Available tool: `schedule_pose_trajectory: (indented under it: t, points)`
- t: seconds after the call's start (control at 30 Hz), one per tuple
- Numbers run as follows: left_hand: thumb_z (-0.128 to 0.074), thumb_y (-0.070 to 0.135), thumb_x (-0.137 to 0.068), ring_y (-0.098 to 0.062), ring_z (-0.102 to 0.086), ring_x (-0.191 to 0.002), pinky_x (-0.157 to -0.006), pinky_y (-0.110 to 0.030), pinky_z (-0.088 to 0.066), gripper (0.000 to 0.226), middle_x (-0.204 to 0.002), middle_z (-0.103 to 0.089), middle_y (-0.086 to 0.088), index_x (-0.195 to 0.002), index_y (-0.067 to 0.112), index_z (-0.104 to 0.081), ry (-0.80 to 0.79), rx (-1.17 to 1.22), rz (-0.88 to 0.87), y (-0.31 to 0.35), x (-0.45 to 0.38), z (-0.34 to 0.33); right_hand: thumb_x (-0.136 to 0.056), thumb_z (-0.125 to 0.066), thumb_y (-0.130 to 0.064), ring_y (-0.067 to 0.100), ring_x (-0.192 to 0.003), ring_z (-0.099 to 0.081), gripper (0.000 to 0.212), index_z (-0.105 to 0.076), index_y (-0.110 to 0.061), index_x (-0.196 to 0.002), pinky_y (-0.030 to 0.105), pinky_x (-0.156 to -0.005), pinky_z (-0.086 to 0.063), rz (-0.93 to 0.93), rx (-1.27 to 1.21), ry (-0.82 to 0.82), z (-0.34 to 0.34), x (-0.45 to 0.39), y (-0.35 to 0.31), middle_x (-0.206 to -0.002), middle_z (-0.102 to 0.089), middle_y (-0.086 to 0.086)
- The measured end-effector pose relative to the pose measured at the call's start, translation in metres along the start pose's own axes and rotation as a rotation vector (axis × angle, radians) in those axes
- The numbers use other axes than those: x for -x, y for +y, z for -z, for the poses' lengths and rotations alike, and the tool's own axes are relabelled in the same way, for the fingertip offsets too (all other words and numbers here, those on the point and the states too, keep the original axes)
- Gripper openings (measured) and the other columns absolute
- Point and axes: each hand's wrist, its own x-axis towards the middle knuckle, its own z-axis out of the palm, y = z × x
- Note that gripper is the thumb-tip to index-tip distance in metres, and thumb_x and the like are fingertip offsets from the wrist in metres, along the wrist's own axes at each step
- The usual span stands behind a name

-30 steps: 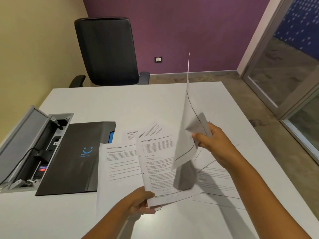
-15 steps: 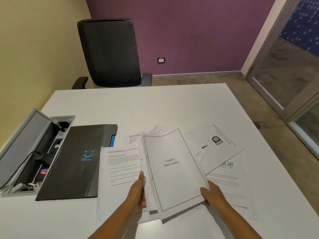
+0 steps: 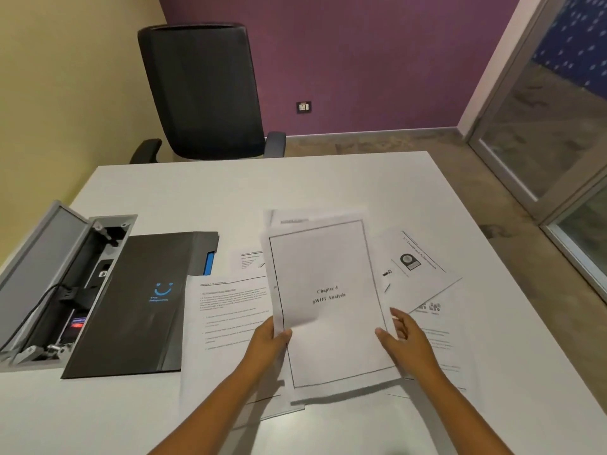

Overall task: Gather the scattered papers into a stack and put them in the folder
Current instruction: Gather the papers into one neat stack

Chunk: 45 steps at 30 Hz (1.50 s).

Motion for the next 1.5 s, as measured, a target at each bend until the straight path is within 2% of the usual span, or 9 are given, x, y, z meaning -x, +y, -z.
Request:
schedule_pose_trajectory:
  t: [0.07,0.2,0.4,0.6,0.73,1.03,1.23,1.43,1.5]
  points:
    - [-0.052,0.009,-0.091,-0.019,-0.064,-0.098,-0.09,-0.036,-0.05,0.022,-0.103,-0.069,-0.001,-0.103,0.025,-0.062,0.012,0.087,-0.053,0.011,0.003,0.005,-0.085,-0.065,-0.016,0.006,-0.117,-0.049,0.037,-0.055,-0.023,-0.119,0.027,-0.102,-0.041,0.054,-0.078,-0.069,0.005,0.0,-0.016,-0.121,-0.057,-0.011]
    - [-0.058,0.004,-0.087,-0.004,-0.065,-0.09,-0.067,-0.009,-0.052,0.028,-0.097,-0.069,0.01,-0.092,0.031,-0.064,0.047,0.212,-0.132,0.024,0.005,0.014,-0.082,-0.068,-0.014,-0.011,-0.083,-0.066,0.023,-0.063,-0.035,-0.09,0.003,-0.064,-0.049,0.179,-0.111,-0.052,0.009,0.005,-0.043,-0.084,-0.071,-0.024]
    - [-0.065,0.011,-0.083,0.003,-0.061,-0.083,-0.057,-0.003,-0.048,0.025,-0.091,-0.065,0.018,-0.093,0.033,-0.058,0.055,0.133,-0.136,0.017,0.007,0.007,-0.076,-0.075,-0.017,-0.002,-0.08,-0.06,0.023,-0.06,-0.031,-0.087,0.001,-0.06,-0.043,0.155,0.004,-0.058,-0.009,0.008,-0.032,-0.084,-0.062,-0.022]
    - [-0.056,0.013,-0.09,-0.03,-0.06,-0.089,-0.069,-0.018,-0.051,0.014,-0.091,-0.067,-0.014,-0.102,0.008,-0.061,0.198,0.067,-0.104,0.003,0.004,-0.003,-0.088,-0.061,-0.01,0.024,-0.11,-0.059,0.037,-0.055,-0.001,-0.123,0.024,-0.088,-0.042,0.095,0.173,-0.066,-0.028,0.012,-0.009,-0.119,-0.063,0.011]
    - [-0.057,0.013,-0.089,-0.018,-0.054,-0.104,-0.094,-0.027,-0.041,0.035,-0.112,-0.06,-0.006,-0.122,-0.001,-0.054,0.335,0.104,-0.064,-0.012,0.007,0.018,-0.09,-0.057,-0.013,0.016,-0.104,-0.057,0.035,-0.053,-0.008,-0.124,0.023,-0.088,-0.042,0.143,0.176,-0.077,-0.047,0.013,-0.024,-0.112,-0.061,0.003]
    - [-0.058,0.013,-0.089,-0.036,-0.059,-0.089,-0.079,-0.039,-0.047,0.017,-0.096,-0.066,-0.018,-0.097,-0.002,-0.06,0.613,-0.104,0.084,-0.058,0.016,0.071,-0.093,-0.049,-0.02,0.02,-0.121,-0.049,0.042,-0.043,-0.009,-0.134,0.019,-0.093,-0.038,-0.083,0.271,-0.371,-0.127,0.009,-0.039,-0.127,-0.051,-0.003]
    - [-0.068,0.012,-0.08,-0.044,-0.055,-0.107,-0.094,-0.051,-0.043,0.039,-0.116,-0.06,-0.026,-0.113,-0.007,-0.057,0.766,-0.183,0.321,-0.092,0.029,0.09,-0.087,-0.055,-0.024,0.019,-0.12,-0.051,0.045,-0.045,-0.012,-0.129,0.029,-0.1,-0.042,-0.145,0.458,-0.295,-0.138,0.014,-0.004,-0.132,-0.05,0.006]
    - [-0.062,0.017,-0.086,-0.031,-0.059,-0.084,-0.083,-0.042,-0.049,0.03,-0.104,-0.067,-0.019,-0.108,-0.004,-0.06,0.372,-0.004,0.364,-0.108,0.035,0.099,-0.082,-0.055,-0.023,0.012,-0.059,-0.047,0.016,-0.048,-0.019,-0.068,0.022,-0.054,-0.039,-0.258,0.468,-0.387,-0.139,0.021,0.001,-0.071,-0.048,-0.003]
    - [-0.06,0.014,-0.087,-0.031,-0.057,-0.094,-0.089,-0.041,-0.046,0.041,-0.115,-0.062,-0.02,-0.124,-0.003,-0.052,0.299,0.043,0.362,-0.105,0.035,0.093,-0.083,-0.057,-0.022,0.009,-0.058,-0.05,0.013,-0.058,-0.011,-0.09,0.02,-0.045,-0.046,-0.328,0.392,-0.461,-0.137,0.025,0.002,-0.076,-0.053,0.0]
